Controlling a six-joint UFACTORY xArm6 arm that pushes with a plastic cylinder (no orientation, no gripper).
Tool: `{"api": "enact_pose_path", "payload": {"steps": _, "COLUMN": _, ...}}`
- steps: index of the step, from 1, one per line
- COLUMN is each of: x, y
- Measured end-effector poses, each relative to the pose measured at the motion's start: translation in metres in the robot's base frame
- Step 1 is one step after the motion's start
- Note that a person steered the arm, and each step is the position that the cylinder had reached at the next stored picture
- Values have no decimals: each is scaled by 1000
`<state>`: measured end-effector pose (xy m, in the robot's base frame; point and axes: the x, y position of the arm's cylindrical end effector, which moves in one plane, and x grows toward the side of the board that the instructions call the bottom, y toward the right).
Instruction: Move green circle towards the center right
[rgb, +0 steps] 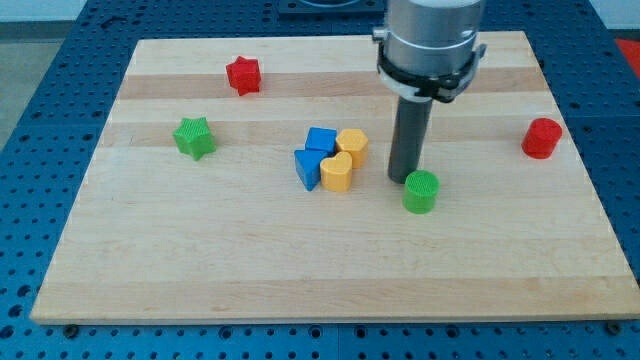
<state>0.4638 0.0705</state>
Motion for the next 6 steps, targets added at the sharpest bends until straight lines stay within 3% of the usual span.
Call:
{"api": "enact_pose_path", "payload": {"steps": 2, "x": 24, "y": -45}}
{"api": "enact_pose_path", "payload": {"steps": 3, "x": 39, "y": -42}}
{"api": "enact_pose_path", "payload": {"steps": 6, "x": 10, "y": 81}}
